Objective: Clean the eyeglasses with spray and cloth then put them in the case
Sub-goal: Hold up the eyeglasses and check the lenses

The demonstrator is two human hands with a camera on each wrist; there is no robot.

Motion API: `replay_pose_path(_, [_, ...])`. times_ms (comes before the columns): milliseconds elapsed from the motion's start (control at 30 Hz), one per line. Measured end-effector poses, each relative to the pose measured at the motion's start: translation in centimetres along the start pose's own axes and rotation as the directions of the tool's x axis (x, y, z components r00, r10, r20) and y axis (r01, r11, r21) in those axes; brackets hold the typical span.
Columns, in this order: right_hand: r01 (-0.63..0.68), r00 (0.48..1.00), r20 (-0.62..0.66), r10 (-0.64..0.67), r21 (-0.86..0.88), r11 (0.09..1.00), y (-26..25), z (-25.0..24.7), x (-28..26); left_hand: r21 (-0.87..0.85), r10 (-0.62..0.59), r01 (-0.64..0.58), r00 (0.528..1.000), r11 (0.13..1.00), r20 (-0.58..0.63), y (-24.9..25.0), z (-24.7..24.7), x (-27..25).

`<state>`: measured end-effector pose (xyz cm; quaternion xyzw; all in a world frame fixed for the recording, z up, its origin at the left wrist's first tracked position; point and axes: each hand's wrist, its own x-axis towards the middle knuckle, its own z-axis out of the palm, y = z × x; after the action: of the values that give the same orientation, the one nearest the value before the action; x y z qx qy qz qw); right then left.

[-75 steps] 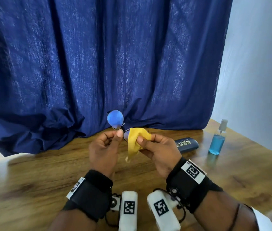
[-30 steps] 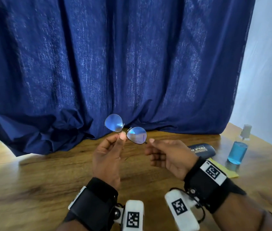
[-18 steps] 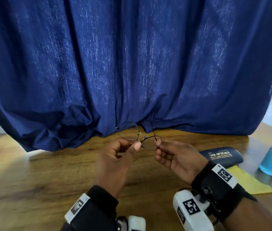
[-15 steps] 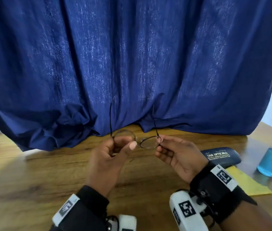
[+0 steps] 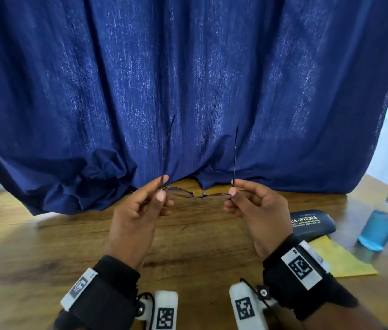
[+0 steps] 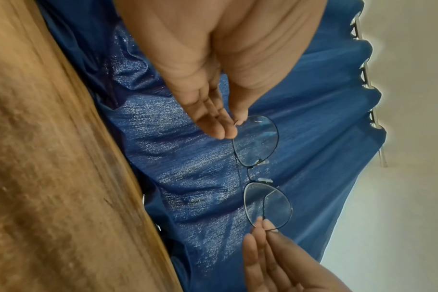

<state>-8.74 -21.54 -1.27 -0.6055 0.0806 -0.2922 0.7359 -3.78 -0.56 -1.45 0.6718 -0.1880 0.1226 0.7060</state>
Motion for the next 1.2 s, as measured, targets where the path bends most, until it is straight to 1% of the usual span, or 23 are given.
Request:
replay_pose_path(133, [0.018, 1.000, 0.007, -0.017, -0.031, 0.999, 0.2, 0.1, 0.0, -0.078, -0.020, 0.016, 0.999, 0.997, -0.042, 0.2, 0.0, 0.1])
replay_pose_path(300, [0.060, 0.998, 0.024, -0.059, -0.071, 0.996, 0.1, -0.1, 0.1, -0.086, -0.051, 0.046, 0.997, 0.995, -0.053, 0.1, -0.4, 0.3])
replay_pose_path(367, [0.080, 0.996, 0.035, -0.077, -0.094, 0.992, 0.0, -0.1, 0.1, -0.034, -0.035, 0.033, 0.998, 0.999, -0.054, -0.2, -0.6, 0.4])
replay_pose_path(433, [0.096, 0.995, 0.043, -0.092, -0.110, 0.989, 0.0, -0.1, 0.1, 0.122, 0.023, -0.018, 0.999, 0.992, -0.035, -0.3, -0.7, 0.4])
replay_pose_path(467, [0.103, 0.994, 0.045, -0.098, -0.122, 0.987, 0.0, -0.2, 0.1, 0.220, 0.052, -0.051, 0.999, 0.974, 0.000, -0.3, -0.8, 0.3])
replay_pose_path(533, [0.115, 0.993, 0.042, -0.110, -0.141, 0.983, 0.0, -0.2, 0.0, 0.353, 0.063, -0.080, 0.996, 0.932, 0.058, -0.1, -0.9, 0.3])
replay_pose_path(600, [0.119, 0.992, 0.053, -0.112, -0.174, 0.978, -0.1, -0.3, 0.0, 0.385, 0.036, -0.061, 0.997, 0.921, 0.070, 0.1, -1.0, 0.3])
replay_pose_path(667, [0.114, 0.992, 0.081, -0.098, -0.226, 0.967, 0.1, -0.4, 0.2, 0.373, 0.016, -0.036, 0.998, 0.927, 0.057, 0.2, -1.0, 0.3])
replay_pose_path(767, [0.081, 0.991, 0.124, -0.042, -0.330, 0.940, 0.6, -0.7, 0.4, 0.313, -0.042, 0.034, 0.999, 0.949, 0.019, 0.2, -1.1, 0.3])
replay_pose_path(833, [0.022, 0.987, 0.156, 0.039, -0.369, 0.929, 0.9, -0.9, 0.5, 0.287, -0.077, 0.075, 0.997, 0.955, -0.005, 0.0, -1.3, 0.4])
replay_pose_path(900, [-0.071, 0.971, 0.191, 0.145, -0.348, 0.935, 0.9, -1.1, 0.6, 0.258, -0.140, 0.140, 0.990, 0.956, -0.018, -0.3, -1.6, 0.6])
replay_pose_path(933, [-0.133, 0.957, 0.208, 0.204, -0.311, 0.941, 0.8, -1.1, 0.6, 0.233, -0.193, 0.193, 0.981, 0.953, -0.020, -0.5, -1.7, 0.7])
replay_pose_path(1033, [-0.300, 0.909, 0.228, 0.348, -0.220, 0.928, 0.7, -1.2, 0.7, 0.145, -0.369, 0.364, 0.929, 0.920, 0.007, -0.9, -2.1, 0.8])
replay_pose_path(1133, [-0.370, 0.883, 0.208, 0.422, -0.248, 0.896, 0.7, -1.3, 0.7, 0.112, -0.519, 0.513, 0.855, 0.851, 0.027, -1.4, -2.1, 0.9])
replay_pose_path(1200, [-0.390, 0.871, 0.189, 0.454, -0.298, 0.871, 0.8, -1.4, 0.6, 0.166, -0.576, 0.564, 0.817, 0.809, 0.030, -1.8, -2.0, 0.8])
